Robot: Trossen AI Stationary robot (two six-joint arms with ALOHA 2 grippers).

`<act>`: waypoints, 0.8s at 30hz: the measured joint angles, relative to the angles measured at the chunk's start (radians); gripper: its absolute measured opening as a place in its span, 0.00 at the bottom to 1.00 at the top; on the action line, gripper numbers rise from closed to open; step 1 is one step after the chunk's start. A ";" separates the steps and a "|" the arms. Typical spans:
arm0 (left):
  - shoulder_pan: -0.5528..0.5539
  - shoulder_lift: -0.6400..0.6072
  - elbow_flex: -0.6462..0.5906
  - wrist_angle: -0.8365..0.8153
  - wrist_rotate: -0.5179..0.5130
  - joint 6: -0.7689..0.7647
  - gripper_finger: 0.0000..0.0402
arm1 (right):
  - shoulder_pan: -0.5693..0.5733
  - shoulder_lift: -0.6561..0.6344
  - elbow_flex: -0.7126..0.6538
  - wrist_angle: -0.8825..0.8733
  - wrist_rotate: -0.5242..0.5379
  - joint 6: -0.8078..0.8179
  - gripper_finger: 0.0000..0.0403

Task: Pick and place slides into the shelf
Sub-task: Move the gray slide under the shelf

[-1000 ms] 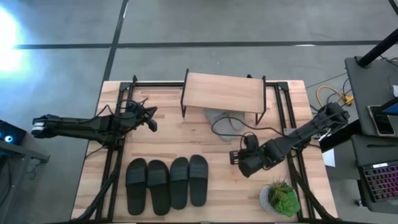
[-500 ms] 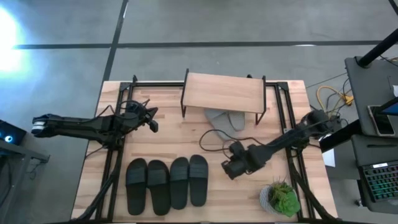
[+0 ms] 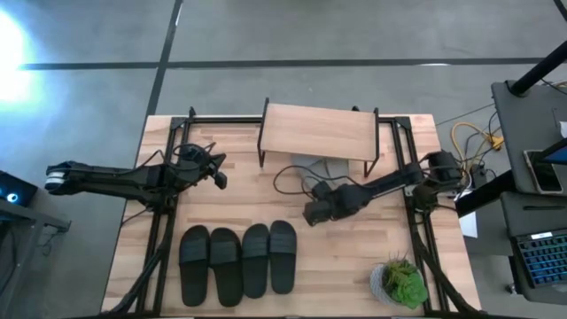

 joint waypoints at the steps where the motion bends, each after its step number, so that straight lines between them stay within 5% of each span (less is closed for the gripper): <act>1: 0.000 0.000 0.000 -0.001 0.000 0.000 0.00 | -0.010 0.003 -0.001 0.007 0.001 -0.017 0.02; 10: 0.000 -0.001 0.000 -0.004 0.000 0.000 0.00 | -0.056 0.047 -0.012 0.120 0.007 -0.075 0.02; 24: 0.000 0.016 -0.002 -0.006 0.001 0.001 0.00 | -0.108 0.063 0.034 0.130 0.191 -0.159 0.02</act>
